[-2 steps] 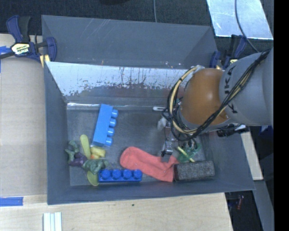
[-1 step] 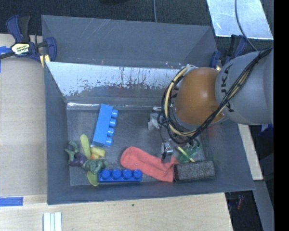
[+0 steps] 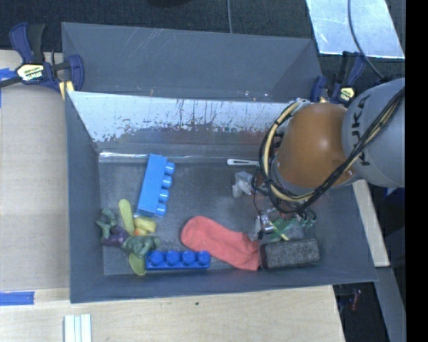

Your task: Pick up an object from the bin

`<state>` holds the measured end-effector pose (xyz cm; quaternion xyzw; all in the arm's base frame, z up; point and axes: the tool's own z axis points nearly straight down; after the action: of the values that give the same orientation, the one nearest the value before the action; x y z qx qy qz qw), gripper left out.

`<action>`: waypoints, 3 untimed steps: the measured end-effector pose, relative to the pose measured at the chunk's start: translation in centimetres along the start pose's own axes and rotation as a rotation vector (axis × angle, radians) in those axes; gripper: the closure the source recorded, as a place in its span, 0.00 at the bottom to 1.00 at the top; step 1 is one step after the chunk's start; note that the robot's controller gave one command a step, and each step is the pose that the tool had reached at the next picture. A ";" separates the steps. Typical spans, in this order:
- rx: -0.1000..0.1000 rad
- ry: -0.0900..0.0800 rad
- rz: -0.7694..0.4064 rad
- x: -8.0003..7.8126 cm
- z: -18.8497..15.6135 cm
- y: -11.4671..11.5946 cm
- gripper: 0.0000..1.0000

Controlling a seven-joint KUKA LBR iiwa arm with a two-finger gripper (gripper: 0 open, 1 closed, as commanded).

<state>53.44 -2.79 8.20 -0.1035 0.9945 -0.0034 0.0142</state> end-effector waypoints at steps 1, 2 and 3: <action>-0.001 0.001 0.317 0.5 -0.7 1.8 0.00; 0.001 -0.002 0.279 0.3 -3.9 -2.9 0.00; 0.000 -0.007 0.222 2.2 -1.1 0.9 0.00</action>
Offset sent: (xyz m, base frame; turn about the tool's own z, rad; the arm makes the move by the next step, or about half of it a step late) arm 0.0056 -0.0468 0.0507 0.2708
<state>51.03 -2.41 9.28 0.0073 0.9998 -0.0015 0.0180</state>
